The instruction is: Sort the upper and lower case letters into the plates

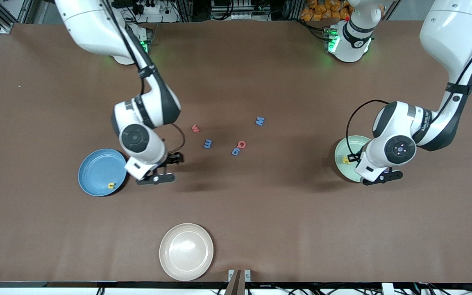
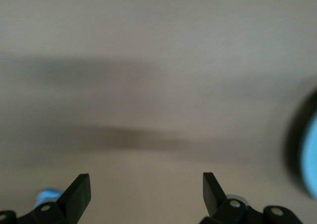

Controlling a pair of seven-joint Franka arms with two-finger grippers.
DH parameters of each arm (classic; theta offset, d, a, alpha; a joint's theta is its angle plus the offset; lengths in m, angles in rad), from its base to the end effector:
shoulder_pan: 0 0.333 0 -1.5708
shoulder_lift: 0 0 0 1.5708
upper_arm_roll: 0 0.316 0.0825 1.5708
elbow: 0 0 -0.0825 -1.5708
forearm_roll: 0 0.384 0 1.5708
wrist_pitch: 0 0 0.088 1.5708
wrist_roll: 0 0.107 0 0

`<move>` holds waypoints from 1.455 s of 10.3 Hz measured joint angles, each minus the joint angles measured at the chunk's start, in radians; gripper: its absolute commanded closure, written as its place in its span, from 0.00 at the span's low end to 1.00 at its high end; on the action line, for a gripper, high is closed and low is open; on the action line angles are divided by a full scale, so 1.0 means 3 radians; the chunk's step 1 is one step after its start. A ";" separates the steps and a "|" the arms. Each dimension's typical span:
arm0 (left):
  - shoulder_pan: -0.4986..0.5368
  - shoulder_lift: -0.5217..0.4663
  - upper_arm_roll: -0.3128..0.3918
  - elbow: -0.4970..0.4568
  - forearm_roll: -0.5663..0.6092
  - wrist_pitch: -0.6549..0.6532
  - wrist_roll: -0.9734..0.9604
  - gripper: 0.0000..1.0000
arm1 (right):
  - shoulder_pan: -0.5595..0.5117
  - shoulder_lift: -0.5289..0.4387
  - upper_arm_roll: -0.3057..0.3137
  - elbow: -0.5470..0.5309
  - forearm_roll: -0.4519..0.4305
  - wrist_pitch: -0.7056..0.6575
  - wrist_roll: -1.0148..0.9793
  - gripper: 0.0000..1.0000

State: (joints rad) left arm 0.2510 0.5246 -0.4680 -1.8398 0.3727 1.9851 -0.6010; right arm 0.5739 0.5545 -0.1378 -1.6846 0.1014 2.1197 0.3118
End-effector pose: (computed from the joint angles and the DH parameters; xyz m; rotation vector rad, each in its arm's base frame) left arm 0.6003 -0.0944 0.2463 -2.9121 -0.2884 0.3629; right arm 0.5960 0.2929 0.2711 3.1023 0.1284 -0.1690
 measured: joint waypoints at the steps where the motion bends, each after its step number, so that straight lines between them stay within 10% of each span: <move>1: 0.0010 0.0049 0.0000 -0.0006 0.0000 0.0021 0.0000 0.44 | 0.0078 0.0000 0.0002 -0.0004 0.0081 -0.0003 0.0129 0.00; 2: 0.0017 0.0090 0.0000 -0.0007 0.0000 0.0047 0.0000 0.06 | 0.0160 0.0001 0.0004 -0.0010 0.0120 -0.0003 0.0301 0.00; 3: 0.0020 0.0111 0.0000 -0.0007 0.0000 0.0056 0.0000 0.00 | 0.0244 0.0006 0.0006 -0.0019 0.0125 -0.0003 0.0465 0.00; 15: 0.0009 0.0086 -0.0526 0.0012 -0.0014 0.0072 -0.0346 0.04 | 0.0740 0.0119 0.0012 -0.0725 0.0506 0.0965 0.1352 0.00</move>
State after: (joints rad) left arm 0.2537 0.5505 -0.6259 -1.8362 0.3684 2.0068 -0.7048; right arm 0.7961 0.5901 -0.1342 -1.9022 0.2531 2.4092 0.7172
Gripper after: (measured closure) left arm 0.009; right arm 0.000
